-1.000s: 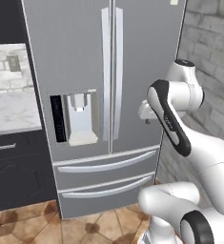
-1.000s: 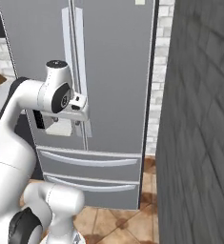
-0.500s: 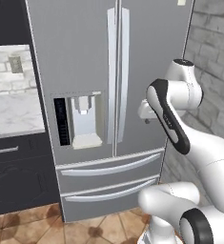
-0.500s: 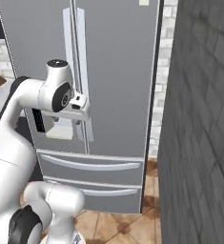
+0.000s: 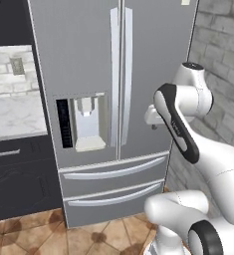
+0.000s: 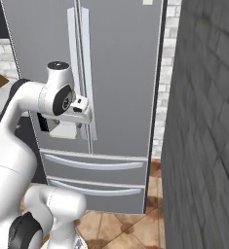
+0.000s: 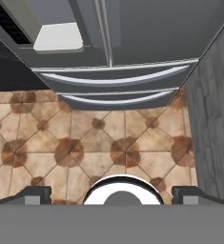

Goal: Retrieve the fish from the fridge and place it on the saucepan with marinade on the stove.

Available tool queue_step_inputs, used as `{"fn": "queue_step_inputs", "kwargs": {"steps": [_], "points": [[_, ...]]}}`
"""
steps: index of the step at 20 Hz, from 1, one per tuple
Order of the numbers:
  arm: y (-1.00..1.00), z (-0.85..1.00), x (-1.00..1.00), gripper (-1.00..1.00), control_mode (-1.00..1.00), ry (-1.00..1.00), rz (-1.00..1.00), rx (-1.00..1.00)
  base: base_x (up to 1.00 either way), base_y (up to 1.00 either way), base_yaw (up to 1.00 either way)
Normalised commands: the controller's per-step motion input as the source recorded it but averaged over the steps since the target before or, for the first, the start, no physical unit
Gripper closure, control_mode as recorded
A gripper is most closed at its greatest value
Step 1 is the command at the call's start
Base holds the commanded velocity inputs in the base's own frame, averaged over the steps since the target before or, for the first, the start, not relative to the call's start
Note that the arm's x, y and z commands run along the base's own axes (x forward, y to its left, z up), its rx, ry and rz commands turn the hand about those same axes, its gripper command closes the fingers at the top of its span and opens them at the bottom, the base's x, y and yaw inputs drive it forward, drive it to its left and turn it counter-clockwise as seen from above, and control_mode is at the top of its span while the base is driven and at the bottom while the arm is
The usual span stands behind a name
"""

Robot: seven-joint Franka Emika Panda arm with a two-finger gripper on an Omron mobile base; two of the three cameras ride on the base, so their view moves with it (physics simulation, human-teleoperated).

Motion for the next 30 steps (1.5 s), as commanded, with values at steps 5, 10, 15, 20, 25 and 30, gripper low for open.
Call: {"fn": "queue_step_inputs", "kwargs": {"steps": [5, 10, 15, 20, 25, 30], "points": [[0.00, 0.00, 0.00, -1.00, 1.00, 0.00, 0.00, 0.00, -0.01, 0.05, 0.00], [0.00, 0.00, 0.00, -1.00, 1.00, 0.00, 0.00, 0.00, 0.00, 0.49, 0.00], [0.00, 0.00, 0.00, -1.00, 1.00, 0.00, 0.00, 0.00, 0.00, 0.03, 0.00], [0.01, 0.20, 0.16, -1.00, -1.00, -0.17, 0.00, 0.00, 0.00, 0.00, 0.00], [-0.02, 0.27, 0.01, -1.00, -1.00, -0.28, 0.00, 0.00, 0.00, 0.00, 0.00], [-0.08, 0.30, -0.07, -1.00, -1.00, -0.41, 0.00, 0.00, 0.00, 0.00, 0.00]]}}
